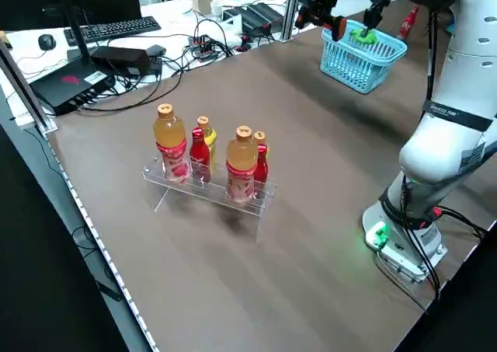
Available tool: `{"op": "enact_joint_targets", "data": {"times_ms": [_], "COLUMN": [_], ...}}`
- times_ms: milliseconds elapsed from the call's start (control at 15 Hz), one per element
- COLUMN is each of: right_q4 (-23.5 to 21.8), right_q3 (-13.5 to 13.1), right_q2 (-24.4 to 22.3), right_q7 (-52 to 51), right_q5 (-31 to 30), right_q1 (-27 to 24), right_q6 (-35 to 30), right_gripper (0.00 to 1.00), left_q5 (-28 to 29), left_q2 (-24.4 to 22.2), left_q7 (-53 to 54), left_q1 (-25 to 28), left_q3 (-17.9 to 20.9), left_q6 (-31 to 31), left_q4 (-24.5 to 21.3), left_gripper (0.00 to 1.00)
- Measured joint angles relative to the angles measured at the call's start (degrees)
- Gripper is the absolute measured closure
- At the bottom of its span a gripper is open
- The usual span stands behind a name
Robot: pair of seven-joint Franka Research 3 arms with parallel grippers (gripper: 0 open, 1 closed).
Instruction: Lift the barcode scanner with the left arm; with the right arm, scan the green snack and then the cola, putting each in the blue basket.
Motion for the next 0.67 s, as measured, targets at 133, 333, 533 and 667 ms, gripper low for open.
{"op": "enact_joint_targets", "data": {"times_ms": [133, 333, 533, 667], "right_q4": [-0.1, -0.1, -0.2, -0.2], "right_q3": [0.0, -0.3, -0.4, -0.5], "right_q2": [1.9, 3.5, 5.5, 6.3], "right_q7": [-0.4, -0.7, -0.7, -0.9], "right_q5": [-0.2, -0.2, -0.2, -0.2], "right_q1": [0.6, 0.6, 0.6, 0.6], "right_q6": [3.5, 7.3, 17.1, 19.0], "right_gripper": [0.83, 0.83, 0.83, 0.79], "left_q5": [0.0, 0.0, 0.0, 0.0], "left_q2": [0.0, 0.1, 0.1, 0.1], "left_q7": [0.0, 0.0, 0.0, 0.0], "left_q1": [0.0, -0.1, -0.2, -0.2], "left_q3": [0.0, 0.0, 0.0, 0.0], "left_q6": [0.0, 0.0, -0.1, -0.1], "left_q4": [0.0, 0.0, 0.0, -0.1], "left_gripper": [0.63, 0.63, 0.63, 0.63]}}
